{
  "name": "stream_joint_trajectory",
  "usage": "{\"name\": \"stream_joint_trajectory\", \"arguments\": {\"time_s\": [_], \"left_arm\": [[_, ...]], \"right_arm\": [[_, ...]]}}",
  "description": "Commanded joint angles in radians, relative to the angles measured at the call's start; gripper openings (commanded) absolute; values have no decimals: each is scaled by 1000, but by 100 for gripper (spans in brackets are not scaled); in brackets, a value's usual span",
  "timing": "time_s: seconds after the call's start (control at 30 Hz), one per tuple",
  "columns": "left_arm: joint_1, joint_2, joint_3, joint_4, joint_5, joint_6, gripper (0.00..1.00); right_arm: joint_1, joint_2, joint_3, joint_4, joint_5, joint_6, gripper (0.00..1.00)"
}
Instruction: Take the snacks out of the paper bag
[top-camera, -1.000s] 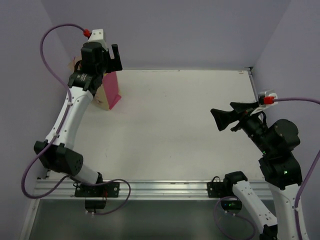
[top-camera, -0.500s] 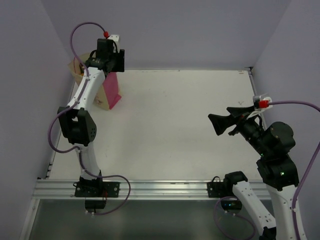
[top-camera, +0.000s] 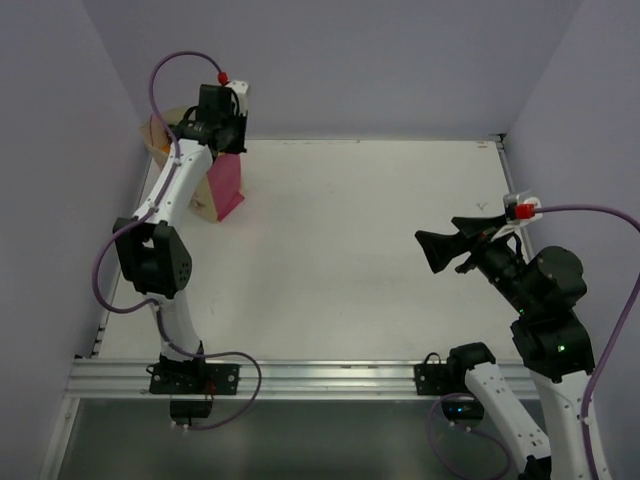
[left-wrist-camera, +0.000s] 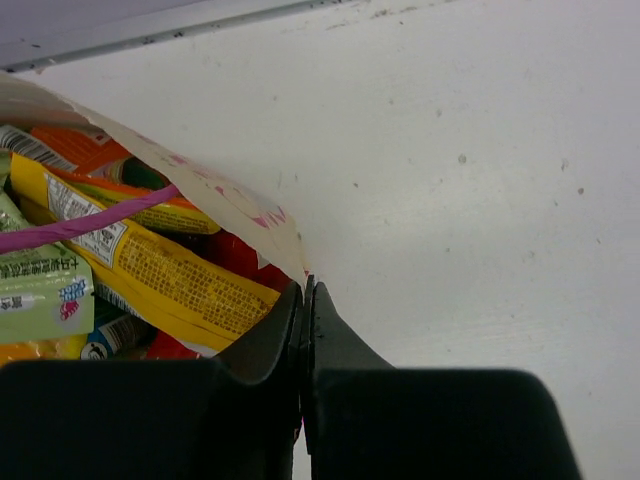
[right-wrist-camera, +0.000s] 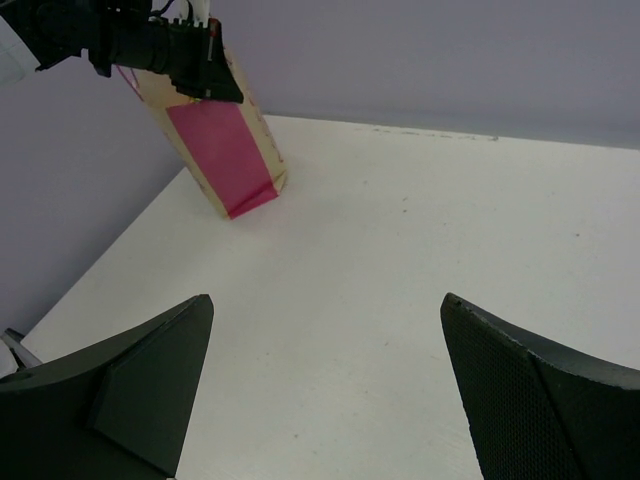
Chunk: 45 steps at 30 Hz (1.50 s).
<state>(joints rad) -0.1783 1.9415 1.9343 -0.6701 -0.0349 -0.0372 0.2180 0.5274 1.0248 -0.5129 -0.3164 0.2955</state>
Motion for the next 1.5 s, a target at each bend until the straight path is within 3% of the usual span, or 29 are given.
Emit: {"name": "stream_joint_trajectory", "arguments": {"time_s": [0.0,0.2,0.4,0.47,0.5,0.53,0.67,0.7,0.87,1.1,1.47], "left_arm": [[-78,-142,-40,-69,116,7,0],[-243,-301,-190,-135,155,2,0],[-365,-410,-340,-152,104,-41,0],[-377,-426,-345,-158,92,-56,17],[-377,-437,-327,-164,72,-65,31],[-377,-443,-310,-166,46,-79,59],[-375,-466,-198,-180,-110,-218,85],[-377,-489,-184,-174,-132,-246,87],[-375,-648,-306,-125,-373,-453,83],[-377,-727,-527,-79,-439,-537,74],[-265,-632,-638,70,-421,-537,39]], "right_arm": [[4,-17,0,34,-9,7,99],[4,-32,-14,48,0,5,99],[4,-43,-19,54,-12,4,99],[4,-46,-20,54,-7,2,99],[4,-49,-20,54,-6,1,99],[4,-49,-20,54,-6,-1,99],[4,-50,-9,44,-3,-9,99],[4,-49,-8,42,-1,-10,99],[4,-53,-3,33,11,-18,99],[3,-47,-9,40,-4,-15,99],[6,-38,-3,37,-20,-22,99]]}}
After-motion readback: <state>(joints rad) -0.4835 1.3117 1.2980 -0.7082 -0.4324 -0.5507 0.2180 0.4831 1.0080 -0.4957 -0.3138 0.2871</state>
